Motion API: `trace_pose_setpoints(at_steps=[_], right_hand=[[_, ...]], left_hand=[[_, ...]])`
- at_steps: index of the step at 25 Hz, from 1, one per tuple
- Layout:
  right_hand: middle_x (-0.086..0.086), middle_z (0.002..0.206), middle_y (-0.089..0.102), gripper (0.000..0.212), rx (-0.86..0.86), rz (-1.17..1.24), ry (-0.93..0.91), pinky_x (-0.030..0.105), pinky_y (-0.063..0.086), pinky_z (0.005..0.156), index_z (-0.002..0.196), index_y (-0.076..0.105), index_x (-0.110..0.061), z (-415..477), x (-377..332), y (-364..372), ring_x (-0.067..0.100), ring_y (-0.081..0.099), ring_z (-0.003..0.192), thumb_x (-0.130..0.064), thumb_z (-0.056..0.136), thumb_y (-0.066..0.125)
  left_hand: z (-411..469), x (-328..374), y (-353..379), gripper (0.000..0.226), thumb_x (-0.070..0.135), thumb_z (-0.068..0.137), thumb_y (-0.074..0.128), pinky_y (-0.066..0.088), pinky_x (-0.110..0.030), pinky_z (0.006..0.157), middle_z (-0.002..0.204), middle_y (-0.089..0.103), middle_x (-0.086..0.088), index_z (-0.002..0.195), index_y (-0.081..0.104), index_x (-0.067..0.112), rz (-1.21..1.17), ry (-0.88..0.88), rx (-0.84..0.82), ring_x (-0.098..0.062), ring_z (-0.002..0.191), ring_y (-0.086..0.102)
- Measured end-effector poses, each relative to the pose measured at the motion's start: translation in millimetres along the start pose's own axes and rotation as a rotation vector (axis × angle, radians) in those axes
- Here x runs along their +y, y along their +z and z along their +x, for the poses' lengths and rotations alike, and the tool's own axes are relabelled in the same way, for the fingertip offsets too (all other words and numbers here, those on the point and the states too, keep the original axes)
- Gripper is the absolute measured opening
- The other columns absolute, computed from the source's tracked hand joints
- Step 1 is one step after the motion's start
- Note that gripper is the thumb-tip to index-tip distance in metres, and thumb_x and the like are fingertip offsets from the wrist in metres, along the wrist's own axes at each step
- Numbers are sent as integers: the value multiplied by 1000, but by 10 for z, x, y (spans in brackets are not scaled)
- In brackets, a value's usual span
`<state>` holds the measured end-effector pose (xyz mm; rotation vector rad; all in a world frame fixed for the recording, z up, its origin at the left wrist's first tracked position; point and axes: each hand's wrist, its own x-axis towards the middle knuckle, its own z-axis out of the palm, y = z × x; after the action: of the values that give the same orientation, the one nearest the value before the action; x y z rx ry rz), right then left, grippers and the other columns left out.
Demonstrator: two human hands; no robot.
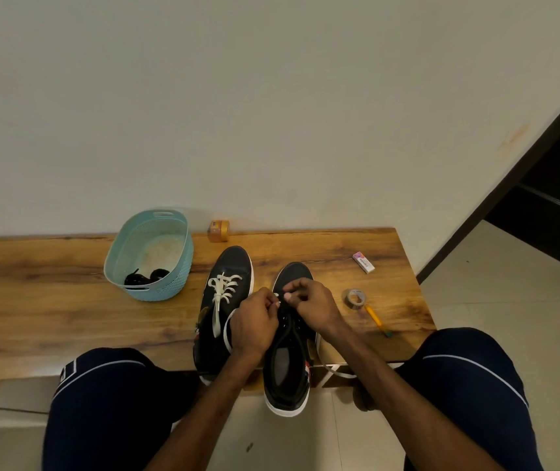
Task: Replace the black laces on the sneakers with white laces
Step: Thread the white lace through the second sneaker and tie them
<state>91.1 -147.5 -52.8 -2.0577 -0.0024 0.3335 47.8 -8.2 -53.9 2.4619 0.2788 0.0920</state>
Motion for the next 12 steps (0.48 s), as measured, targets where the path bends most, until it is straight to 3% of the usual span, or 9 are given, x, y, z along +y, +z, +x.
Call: trace_pose_setpoints(at_steps=[3, 5, 7, 9, 10, 11, 12], right_hand=[[-8, 96, 69, 26, -60, -157, -98, 26, 54, 79, 111, 68, -20, -37, -6, 14, 7, 65, 87, -19, 87, 74], [-9, 102, 69, 22, -51, -258, -133, 37, 55, 86, 106, 68, -24, -50, -17, 26, 10, 64, 96, -19, 86, 74], [-9, 105, 66, 20, -36, -309, -147, 41, 54, 89, 103, 67, -27, -58, -30, 42, 13, 60, 103, -19, 86, 74], [-10, 107, 63, 21, -25, -346, -147, 42, 52, 91, 103, 66, -29, -66, -40, 57, 14, 56, 107, -19, 86, 73], [-11, 109, 62, 22, -18, -358, -146, 43, 51, 92, 105, 65, -30, -75, -41, 64, 14, 54, 110, -20, 86, 73], [-11, 111, 60, 24, -8, -367, -144, 43, 49, 93, 107, 64, -30, -84, -42, 71, 14, 52, 112, -20, 87, 72], [-10, 114, 59, 26, 2, -375, -141, 43, 48, 94, 110, 62, -30, -91, -41, 76, 14, 50, 113, -20, 87, 72]], left_hand=[[28, 22, -38, 1, 22, 94, 63, 48, -28, 62, 89, 68, 9, 94, 64, 23, -79, -37, 39, -12, 81, 64], [38, 89, -113, 4, 15, 96, 60, 46, -22, 61, 90, 68, 4, 94, 62, 18, -317, -77, 117, -15, 83, 65], [111, 165, -304, 5, 8, 100, 53, 53, -20, 68, 95, 71, -5, 99, 57, 10, -818, -180, 176, -19, 86, 68], [196, 157, -540, 10, 9, 103, 44, 58, -27, 65, 84, 69, -7, 99, 52, 10, -1327, -275, 169, -19, 71, 67], [229, 133, -623, 12, 13, 104, 42, 54, -27, 56, 77, 63, -5, 97, 52, 12, -1410, -308, 158, -16, 61, 61], [251, 106, -667, 12, 17, 104, 44, 49, -24, 50, 74, 59, -3, 96, 53, 15, -1308, -316, 151, -14, 57, 54], [251, 82, -659, 9, 21, 102, 48, 46, -24, 51, 77, 59, 0, 98, 55, 17, -1036, -270, 133, -14, 60, 53]])
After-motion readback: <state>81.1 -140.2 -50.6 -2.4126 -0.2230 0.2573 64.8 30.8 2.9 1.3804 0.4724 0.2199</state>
